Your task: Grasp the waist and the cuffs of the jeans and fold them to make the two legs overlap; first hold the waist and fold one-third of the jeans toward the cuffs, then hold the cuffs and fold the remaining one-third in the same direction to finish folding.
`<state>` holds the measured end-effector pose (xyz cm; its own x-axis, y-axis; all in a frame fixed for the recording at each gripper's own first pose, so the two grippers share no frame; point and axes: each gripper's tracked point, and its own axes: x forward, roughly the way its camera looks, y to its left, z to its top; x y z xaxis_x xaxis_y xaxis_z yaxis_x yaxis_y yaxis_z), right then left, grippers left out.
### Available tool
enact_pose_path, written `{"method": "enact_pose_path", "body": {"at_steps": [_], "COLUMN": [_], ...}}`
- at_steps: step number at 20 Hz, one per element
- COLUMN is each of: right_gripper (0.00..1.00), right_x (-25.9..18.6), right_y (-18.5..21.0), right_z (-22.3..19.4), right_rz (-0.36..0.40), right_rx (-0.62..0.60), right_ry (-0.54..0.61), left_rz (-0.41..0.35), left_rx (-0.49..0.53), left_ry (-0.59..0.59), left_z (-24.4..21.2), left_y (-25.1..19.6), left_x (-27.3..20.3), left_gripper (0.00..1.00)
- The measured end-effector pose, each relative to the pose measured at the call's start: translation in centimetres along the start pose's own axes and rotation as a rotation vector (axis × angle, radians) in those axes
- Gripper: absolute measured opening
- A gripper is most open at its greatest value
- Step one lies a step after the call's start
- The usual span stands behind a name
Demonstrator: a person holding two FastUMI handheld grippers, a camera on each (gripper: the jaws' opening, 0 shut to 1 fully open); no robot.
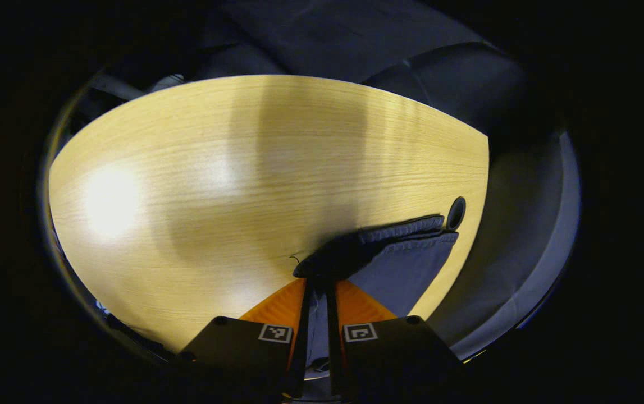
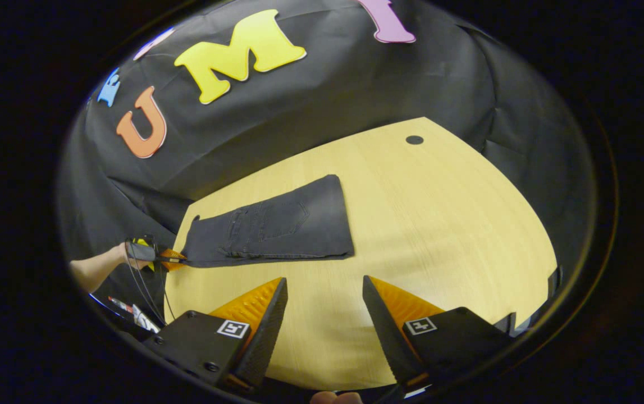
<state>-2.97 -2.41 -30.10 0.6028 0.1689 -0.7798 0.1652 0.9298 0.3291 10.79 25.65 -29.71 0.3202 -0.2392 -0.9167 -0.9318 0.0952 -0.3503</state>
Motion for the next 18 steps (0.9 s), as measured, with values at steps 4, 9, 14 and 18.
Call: {"method": "enact_pose_path", "body": {"at_steps": [4,9,14,18], "right_gripper": [0.85,0.87,0.93,0.93], "right_x": [-1.0,-1.9,-3.0,-4.3], "right_y": [-1.7,-2.6,-2.7,-3.5], "right_z": [-0.4,-0.1,0.1,0.2], "right_rz": [-0.023,-0.045,-0.04,-0.045], "right_rx": [0.003,-0.023,-0.081,-0.097], "right_ry": [-0.008,-0.031,-0.054,-0.079], "left_rz": [-0.068,-0.123,-0.193,-0.301], "left_rx": [0.031,0.299,0.551,0.832], "left_ry": [-0.011,-0.068,-0.153,-0.233], "left_z": [-0.2,-1.6,-2.6,-5.9], "left_y": [-0.3,-1.8,-3.9,-6.8], "left_x": [-1.0,-3.7,-7.4,-12.4], "left_gripper": [0.08,0.05,0.04,0.04]}}
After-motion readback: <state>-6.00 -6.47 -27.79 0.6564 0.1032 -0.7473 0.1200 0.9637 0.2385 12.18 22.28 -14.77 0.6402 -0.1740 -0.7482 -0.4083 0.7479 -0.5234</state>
